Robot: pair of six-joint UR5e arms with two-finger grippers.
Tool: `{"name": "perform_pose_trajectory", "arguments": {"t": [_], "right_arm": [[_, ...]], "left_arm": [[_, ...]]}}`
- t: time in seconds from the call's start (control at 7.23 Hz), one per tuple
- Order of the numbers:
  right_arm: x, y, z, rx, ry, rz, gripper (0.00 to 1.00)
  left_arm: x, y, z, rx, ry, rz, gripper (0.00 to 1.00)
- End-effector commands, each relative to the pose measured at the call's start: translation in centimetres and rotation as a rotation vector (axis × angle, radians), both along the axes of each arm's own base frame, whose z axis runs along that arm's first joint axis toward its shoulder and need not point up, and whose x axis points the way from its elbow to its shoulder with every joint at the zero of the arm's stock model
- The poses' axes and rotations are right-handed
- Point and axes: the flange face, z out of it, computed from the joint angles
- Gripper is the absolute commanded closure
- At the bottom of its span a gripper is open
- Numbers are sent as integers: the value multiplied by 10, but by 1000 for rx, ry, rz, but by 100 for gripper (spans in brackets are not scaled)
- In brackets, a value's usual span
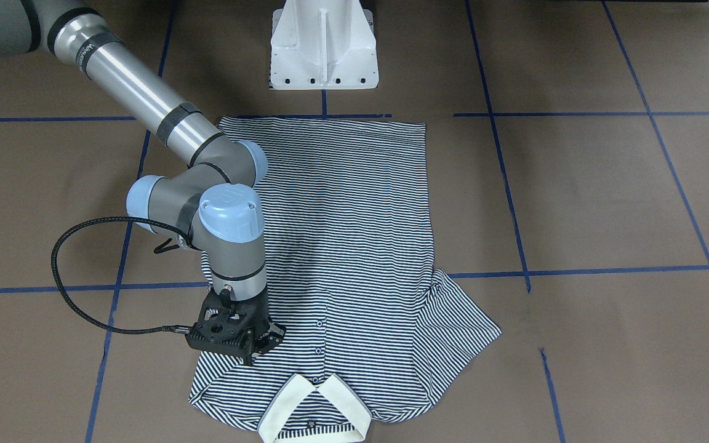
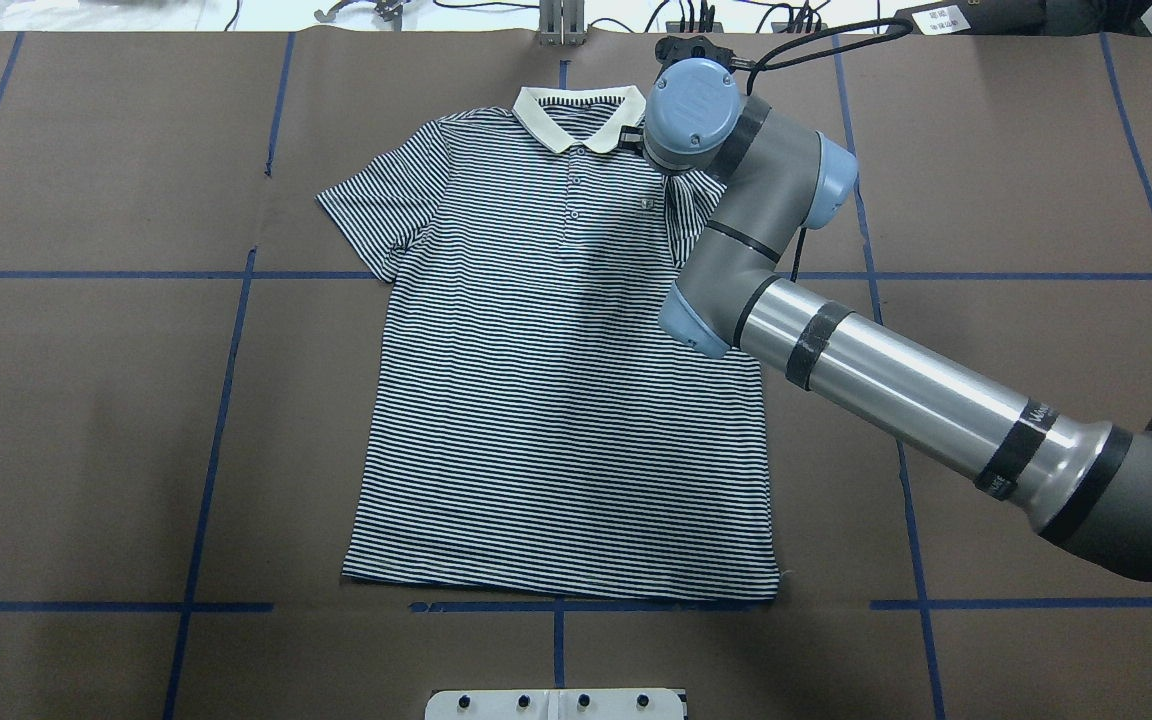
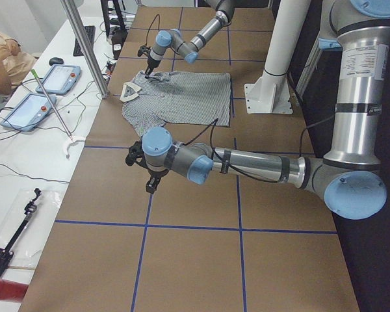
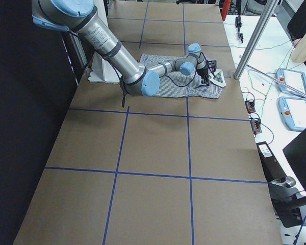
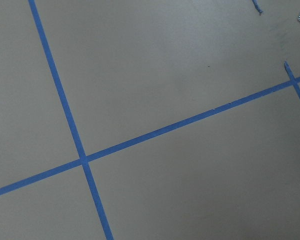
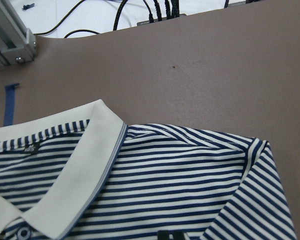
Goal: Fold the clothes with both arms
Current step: 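Grasp the sleeve and fold it inward onto the shirt body with right gripper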
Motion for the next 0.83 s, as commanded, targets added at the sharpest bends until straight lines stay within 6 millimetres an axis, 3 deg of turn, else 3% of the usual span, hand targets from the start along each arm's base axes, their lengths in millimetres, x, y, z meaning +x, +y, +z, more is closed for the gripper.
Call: {"name": "perform_pose_trajectory", "arguments": {"t": [0.0,0.14,0.28,0.41,0.55,0.69], "right_arm": [[28,25,-15,61,-63,9,0],[52,45,-39,108,-125,8,0],[69,63,-39,118,-169,-18,0],[102,96,-38,137,-226,-47,0],[133,126,-26,145,-252,-67,0],[155,147,-20,149,-271,-82,0]], "left_arm": [[84,-43,-67,-64,-5,-55,0],[144,-57,-99,-85,-18,-66,0],[186,-88,-124,-167,3,-95,0],[238,-107,-132,-190,10,-64,0],[278,-124,-123,-188,47,-58,1],[300,-129,-113,-227,82,-108,6]]}}
